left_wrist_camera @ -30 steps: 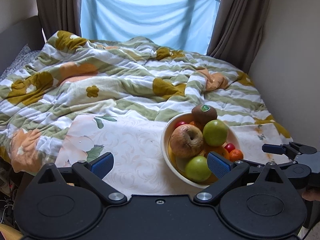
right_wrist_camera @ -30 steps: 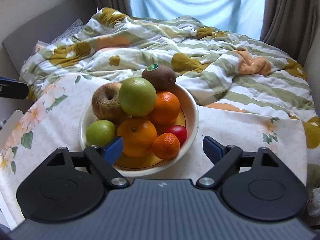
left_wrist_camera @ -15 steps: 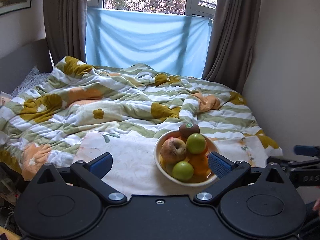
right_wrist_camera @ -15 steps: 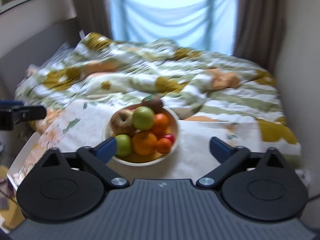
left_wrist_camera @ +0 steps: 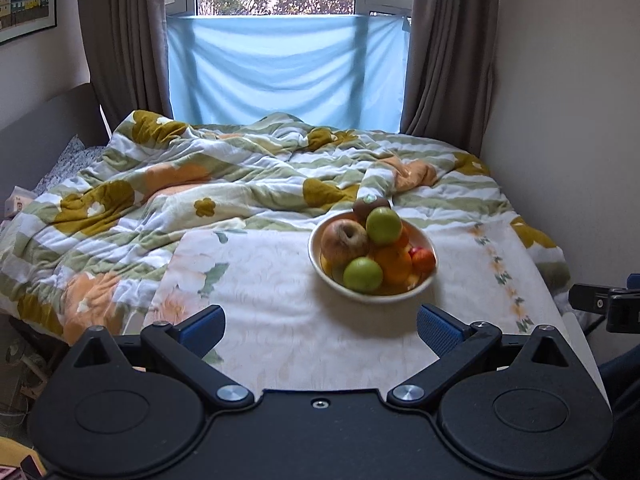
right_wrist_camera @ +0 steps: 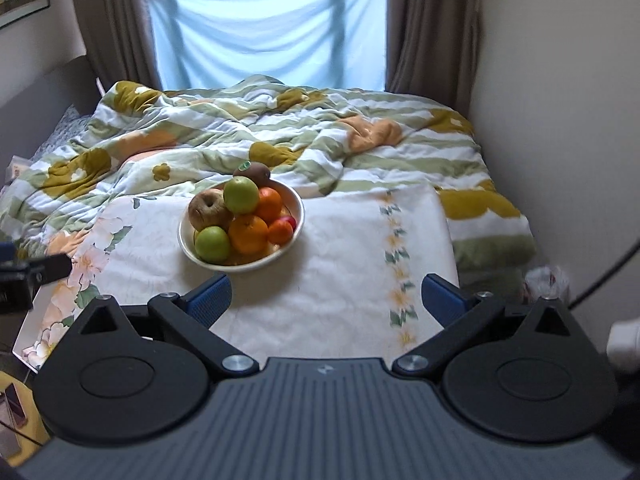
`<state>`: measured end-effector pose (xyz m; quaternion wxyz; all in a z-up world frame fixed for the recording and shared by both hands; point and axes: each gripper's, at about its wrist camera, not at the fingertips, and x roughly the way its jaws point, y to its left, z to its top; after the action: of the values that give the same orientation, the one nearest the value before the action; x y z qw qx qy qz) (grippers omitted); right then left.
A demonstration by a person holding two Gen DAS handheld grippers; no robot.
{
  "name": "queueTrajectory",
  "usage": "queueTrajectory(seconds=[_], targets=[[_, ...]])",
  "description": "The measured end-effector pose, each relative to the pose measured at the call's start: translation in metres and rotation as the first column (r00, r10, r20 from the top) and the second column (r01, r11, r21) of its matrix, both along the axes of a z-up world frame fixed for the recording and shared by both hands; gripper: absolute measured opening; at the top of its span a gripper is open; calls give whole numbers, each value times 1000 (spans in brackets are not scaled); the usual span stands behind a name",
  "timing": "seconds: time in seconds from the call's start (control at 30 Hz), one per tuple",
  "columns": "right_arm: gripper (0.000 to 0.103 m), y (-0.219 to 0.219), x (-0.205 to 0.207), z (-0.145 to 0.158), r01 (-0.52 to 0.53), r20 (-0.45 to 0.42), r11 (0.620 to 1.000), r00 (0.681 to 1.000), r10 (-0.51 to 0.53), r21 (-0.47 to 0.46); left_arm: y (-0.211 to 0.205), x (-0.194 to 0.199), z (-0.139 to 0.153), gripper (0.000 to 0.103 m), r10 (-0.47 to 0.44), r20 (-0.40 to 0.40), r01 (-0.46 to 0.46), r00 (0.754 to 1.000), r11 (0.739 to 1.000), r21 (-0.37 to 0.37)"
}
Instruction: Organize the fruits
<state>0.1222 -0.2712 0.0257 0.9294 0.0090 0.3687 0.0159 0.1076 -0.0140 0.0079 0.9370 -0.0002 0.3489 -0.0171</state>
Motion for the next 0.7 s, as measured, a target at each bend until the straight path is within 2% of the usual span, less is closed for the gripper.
queueTrajectory(seconds=[0.1,0.23,0.7], targets=[[103,2,-7,-4,5,-16,1000,1000,-6,-17,1,-4,0,103,-3,-7,3,1000,1000,-12],[103,4,-13,-9,3,-31,1000,1000,-3,-10,-2,-5,3,103,-15,4,14,1000,1000,14],[103,6,-14,-10,3,-35,1000,999,-4,-8,0,-7,2,103,-20,11,19,1000,1000,23]])
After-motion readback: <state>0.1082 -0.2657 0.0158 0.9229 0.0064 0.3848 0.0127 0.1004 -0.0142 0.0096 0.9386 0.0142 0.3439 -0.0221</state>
